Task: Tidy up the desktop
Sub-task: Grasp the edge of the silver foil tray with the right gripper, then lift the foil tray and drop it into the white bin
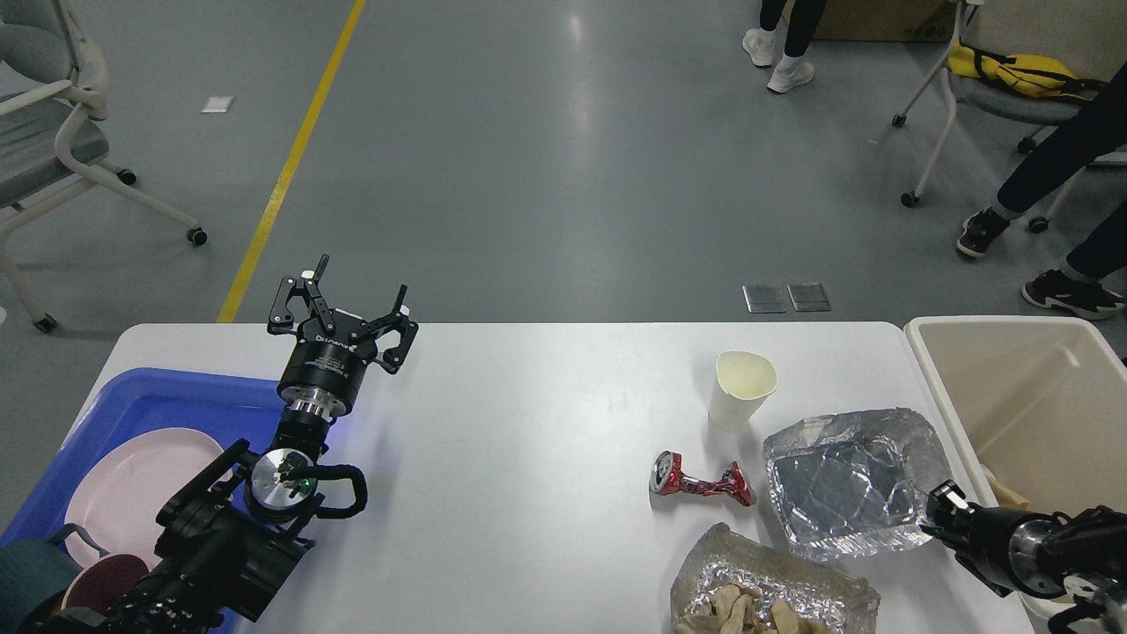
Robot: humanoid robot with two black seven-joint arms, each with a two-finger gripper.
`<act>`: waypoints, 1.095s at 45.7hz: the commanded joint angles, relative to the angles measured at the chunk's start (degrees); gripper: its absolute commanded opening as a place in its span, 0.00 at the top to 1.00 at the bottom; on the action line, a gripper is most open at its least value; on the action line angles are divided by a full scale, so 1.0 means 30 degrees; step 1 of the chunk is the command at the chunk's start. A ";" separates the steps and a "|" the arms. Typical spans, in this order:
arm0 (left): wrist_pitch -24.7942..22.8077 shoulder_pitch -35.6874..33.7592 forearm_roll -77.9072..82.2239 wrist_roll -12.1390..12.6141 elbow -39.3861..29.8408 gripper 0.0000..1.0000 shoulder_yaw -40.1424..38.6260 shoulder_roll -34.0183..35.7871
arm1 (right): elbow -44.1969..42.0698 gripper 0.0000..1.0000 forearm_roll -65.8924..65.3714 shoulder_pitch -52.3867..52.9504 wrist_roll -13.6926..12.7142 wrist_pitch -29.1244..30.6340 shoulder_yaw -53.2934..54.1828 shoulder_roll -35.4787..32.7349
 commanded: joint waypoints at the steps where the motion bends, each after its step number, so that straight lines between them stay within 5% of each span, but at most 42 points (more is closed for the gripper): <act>1: 0.0026 -0.0001 -0.0001 0.0000 0.0000 0.03 0.0000 0.0000 | -0.0318 1.00 -0.0833 0.1687 -0.0089 0.0675 -0.0155 -0.1179; 12: -0.0003 -0.0001 -0.0001 0.0000 0.0000 0.03 0.0000 0.0000 | -0.0143 1.00 -0.7802 0.9155 -0.0118 0.6824 -0.1678 -0.3085; 25: -0.0003 -0.0001 -0.0001 0.0000 0.0000 0.03 0.0000 0.0000 | 0.1203 1.00 -1.1880 1.7770 -0.0002 1.2482 -0.3083 -0.1418; 41: -0.0003 -0.0001 -0.0001 0.0000 0.0000 0.03 0.0000 0.0000 | 0.5920 1.00 -1.2057 2.1995 -0.0118 1.2280 -0.5487 0.2218; 50: -0.0003 -0.0001 -0.0001 0.0000 0.0000 0.03 0.0000 0.0000 | 0.3438 1.00 -1.2028 1.8982 -0.0177 1.0174 -0.7038 0.1487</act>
